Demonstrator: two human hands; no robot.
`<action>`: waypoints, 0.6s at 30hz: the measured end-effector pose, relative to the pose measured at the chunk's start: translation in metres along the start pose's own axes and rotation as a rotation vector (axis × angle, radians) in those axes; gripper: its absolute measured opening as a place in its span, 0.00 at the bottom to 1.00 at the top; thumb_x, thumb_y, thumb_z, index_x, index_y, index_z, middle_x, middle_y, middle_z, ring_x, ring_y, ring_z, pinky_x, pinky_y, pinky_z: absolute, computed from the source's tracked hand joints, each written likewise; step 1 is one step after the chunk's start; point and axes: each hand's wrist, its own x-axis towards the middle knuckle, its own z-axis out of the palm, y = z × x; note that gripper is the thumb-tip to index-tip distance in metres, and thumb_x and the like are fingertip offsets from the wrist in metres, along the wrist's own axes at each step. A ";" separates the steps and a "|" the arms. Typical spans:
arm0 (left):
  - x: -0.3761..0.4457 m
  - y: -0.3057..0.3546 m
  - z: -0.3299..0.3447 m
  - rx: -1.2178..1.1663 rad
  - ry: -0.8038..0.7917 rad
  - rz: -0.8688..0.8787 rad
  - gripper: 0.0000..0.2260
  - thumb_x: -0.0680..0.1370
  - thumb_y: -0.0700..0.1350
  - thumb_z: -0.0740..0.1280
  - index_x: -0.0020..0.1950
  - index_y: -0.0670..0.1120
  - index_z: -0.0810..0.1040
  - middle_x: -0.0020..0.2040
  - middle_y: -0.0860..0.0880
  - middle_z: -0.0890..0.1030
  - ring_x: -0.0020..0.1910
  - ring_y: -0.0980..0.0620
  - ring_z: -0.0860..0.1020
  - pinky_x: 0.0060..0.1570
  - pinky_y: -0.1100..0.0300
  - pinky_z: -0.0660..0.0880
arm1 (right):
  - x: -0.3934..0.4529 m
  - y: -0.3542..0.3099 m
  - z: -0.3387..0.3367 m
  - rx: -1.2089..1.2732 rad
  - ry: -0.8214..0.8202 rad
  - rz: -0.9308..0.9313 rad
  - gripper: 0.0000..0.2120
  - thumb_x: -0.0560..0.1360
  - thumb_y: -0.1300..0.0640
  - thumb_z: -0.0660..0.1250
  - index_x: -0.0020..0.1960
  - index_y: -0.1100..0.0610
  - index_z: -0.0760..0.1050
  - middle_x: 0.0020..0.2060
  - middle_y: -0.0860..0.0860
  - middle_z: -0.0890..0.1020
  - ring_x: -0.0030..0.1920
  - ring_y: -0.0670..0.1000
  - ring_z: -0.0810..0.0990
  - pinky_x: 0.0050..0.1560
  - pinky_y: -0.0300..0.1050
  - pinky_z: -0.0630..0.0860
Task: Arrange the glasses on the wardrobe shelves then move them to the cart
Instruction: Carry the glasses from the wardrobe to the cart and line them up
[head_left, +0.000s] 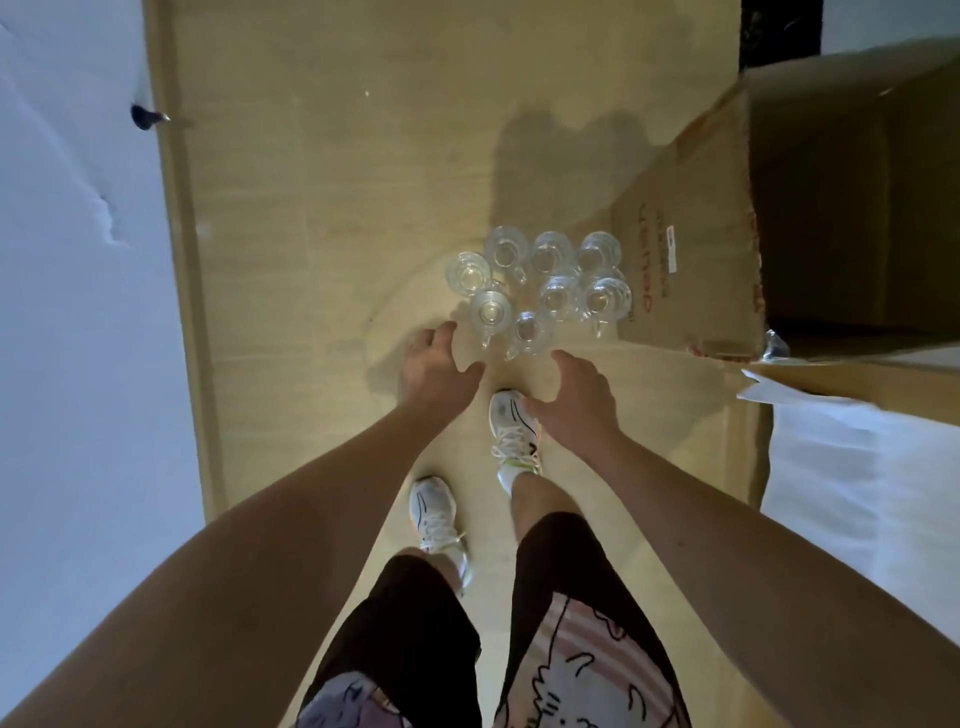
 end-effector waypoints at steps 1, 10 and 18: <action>0.011 -0.006 0.015 -0.012 0.000 0.004 0.31 0.77 0.52 0.72 0.78 0.46 0.67 0.72 0.44 0.71 0.72 0.44 0.69 0.68 0.54 0.66 | 0.015 0.006 0.008 0.021 0.005 0.011 0.38 0.73 0.45 0.73 0.78 0.53 0.62 0.70 0.56 0.71 0.70 0.60 0.69 0.69 0.57 0.69; 0.122 -0.067 0.150 -0.085 0.072 0.041 0.33 0.74 0.49 0.74 0.77 0.45 0.67 0.71 0.43 0.72 0.71 0.43 0.68 0.67 0.55 0.65 | 0.170 0.060 0.109 0.113 0.081 0.036 0.40 0.73 0.44 0.74 0.79 0.53 0.60 0.71 0.57 0.71 0.71 0.59 0.69 0.68 0.57 0.70; 0.219 -0.118 0.224 -0.089 0.222 0.181 0.41 0.67 0.43 0.80 0.76 0.37 0.65 0.66 0.38 0.74 0.66 0.38 0.71 0.65 0.49 0.66 | 0.283 0.077 0.184 0.160 0.301 0.060 0.55 0.69 0.43 0.78 0.81 0.51 0.45 0.79 0.60 0.52 0.75 0.65 0.59 0.72 0.60 0.62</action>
